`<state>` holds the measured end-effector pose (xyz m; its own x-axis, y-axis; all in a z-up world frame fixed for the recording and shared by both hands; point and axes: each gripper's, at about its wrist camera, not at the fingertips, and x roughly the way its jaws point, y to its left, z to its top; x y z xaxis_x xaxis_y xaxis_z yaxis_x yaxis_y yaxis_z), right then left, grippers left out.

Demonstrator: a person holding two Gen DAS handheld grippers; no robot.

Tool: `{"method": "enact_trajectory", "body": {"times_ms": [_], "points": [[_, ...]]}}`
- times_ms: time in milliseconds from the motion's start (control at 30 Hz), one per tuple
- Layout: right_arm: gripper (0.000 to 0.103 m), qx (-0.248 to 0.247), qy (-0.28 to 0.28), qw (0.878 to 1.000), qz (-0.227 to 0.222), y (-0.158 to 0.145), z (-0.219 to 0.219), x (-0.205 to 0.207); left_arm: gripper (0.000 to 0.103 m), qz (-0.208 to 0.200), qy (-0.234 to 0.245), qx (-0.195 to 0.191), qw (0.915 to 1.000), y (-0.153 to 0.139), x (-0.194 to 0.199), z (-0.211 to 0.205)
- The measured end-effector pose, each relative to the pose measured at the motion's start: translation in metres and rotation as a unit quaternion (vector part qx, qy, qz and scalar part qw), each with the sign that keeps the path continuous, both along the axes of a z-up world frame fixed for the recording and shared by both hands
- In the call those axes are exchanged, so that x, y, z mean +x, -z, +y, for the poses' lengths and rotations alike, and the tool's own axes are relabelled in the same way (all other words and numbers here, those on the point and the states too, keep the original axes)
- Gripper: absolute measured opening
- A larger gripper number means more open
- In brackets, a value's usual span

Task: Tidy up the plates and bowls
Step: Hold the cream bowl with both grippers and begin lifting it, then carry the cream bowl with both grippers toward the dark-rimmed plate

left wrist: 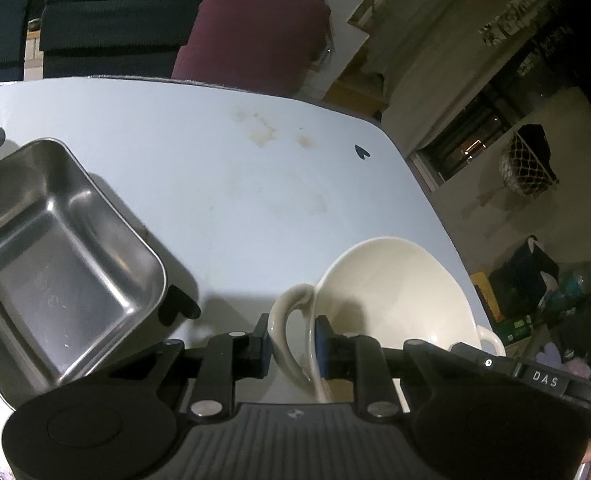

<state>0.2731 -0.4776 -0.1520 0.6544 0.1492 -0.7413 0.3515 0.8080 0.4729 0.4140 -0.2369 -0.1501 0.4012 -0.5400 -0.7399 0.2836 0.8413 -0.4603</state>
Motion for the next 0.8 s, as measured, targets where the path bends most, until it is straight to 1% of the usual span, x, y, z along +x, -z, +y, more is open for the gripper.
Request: {"method": "enact_trajectory", "body": {"times_ms": [133, 267, 467, 567, 633, 800], "points": [[0.019, -0.007, 0.005, 1.000, 0.001, -0.002, 0.003, 0.000, 0.024, -0.016, 0.002, 0.006, 0.9999, -0.001, -0.006, -0.001], [0.021, -0.045, -0.013, 0.999, 0.008, -0.007, 0.013, 0.001, 0.024, -0.029, 0.015, 0.017, 0.9993, -0.004, -0.012, -0.001], [0.022, -0.055, -0.020, 0.998, 0.012, -0.010, 0.018, -0.002, 0.024, -0.051, 0.017, 0.033, 0.9980, -0.019, -0.027, 0.001], [0.023, -0.070, -0.029, 0.997, 0.013, -0.012, 0.025, -0.006, 0.024, -0.053, 0.014, 0.034, 0.9979, -0.024, -0.034, 0.007], [0.023, -0.070, -0.034, 0.997, 0.011, -0.014, 0.027, -0.010, 0.024, -0.056, 0.010, 0.031, 0.9979, -0.028, -0.040, 0.011], [0.023, -0.079, -0.041, 0.996, -0.008, -0.029, 0.031, -0.023, 0.024, -0.073, 0.008, 0.028, 0.9969, -0.050, -0.055, 0.021]]}}
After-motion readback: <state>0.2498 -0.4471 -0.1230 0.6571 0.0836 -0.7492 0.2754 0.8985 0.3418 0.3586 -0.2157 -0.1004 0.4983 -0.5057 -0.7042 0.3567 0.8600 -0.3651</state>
